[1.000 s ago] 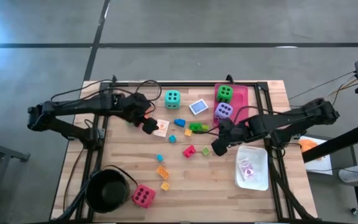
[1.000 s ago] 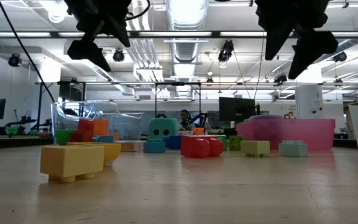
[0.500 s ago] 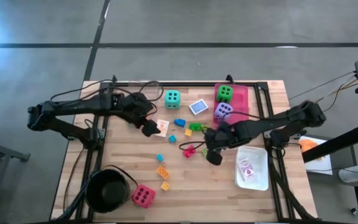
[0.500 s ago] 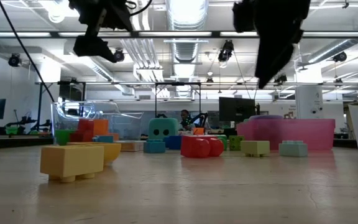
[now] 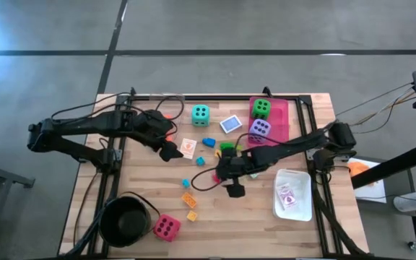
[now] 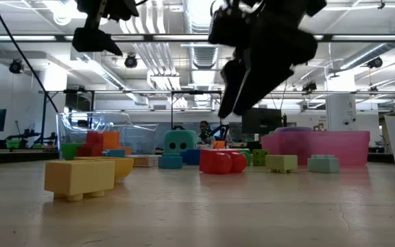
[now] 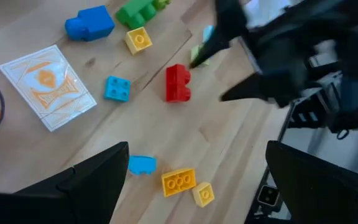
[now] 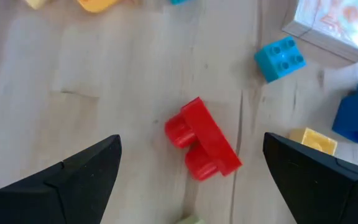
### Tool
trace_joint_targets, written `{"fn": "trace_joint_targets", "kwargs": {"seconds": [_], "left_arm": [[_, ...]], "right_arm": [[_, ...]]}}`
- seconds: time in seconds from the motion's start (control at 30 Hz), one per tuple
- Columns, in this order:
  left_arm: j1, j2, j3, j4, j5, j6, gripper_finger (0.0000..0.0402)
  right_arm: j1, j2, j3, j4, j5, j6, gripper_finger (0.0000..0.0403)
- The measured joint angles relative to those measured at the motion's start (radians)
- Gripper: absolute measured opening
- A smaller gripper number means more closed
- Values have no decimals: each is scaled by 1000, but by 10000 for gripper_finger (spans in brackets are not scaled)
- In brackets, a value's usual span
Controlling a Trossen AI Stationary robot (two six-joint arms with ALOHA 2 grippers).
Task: Pick & Place Toys
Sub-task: Put the red game piece into the transparent bin
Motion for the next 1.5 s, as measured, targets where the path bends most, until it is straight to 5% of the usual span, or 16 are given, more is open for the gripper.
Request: {"fn": "trace_joint_targets", "kwargs": {"seconds": [0.7, 0.83, 1.13, 1.5], "left_arm": [[0, -30, -2, -7, -3, 31, 381], [0, -30, -2, -7, -3, 31, 381], [0, -30, -2, -8, -3, 33, 381], [0, -30, -2, -10, -2, 38, 381]], "right_arm": [[-50, 175, 2, 44, -60, -138, 377], [-50, 178, 2, 34, -74, -135, 330], [-53, 176, 2, 31, -52, -136, 152], [-52, 72, 1, 0, -53, -13, 152]]}}
